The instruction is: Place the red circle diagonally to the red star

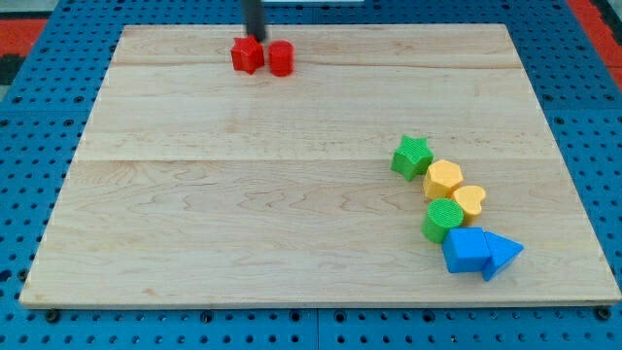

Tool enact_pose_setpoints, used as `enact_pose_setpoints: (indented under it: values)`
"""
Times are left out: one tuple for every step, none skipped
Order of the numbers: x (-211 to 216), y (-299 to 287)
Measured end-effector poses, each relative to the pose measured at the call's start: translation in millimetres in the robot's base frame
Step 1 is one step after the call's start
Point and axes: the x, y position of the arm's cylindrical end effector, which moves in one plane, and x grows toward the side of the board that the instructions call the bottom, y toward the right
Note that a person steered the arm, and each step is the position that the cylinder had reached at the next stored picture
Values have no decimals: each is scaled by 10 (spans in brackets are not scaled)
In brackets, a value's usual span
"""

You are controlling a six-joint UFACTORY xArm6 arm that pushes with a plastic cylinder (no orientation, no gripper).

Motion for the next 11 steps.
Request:
enact_pose_setpoints:
  values:
    - [410,417]
    - [718,849]
    - [58,900]
    - [277,29]
    - [862,-11]
    - [1086,598]
    - [750,772]
    - [460,698]
    - [684,1427]
    - [1446,1417]
    - [1688,1603]
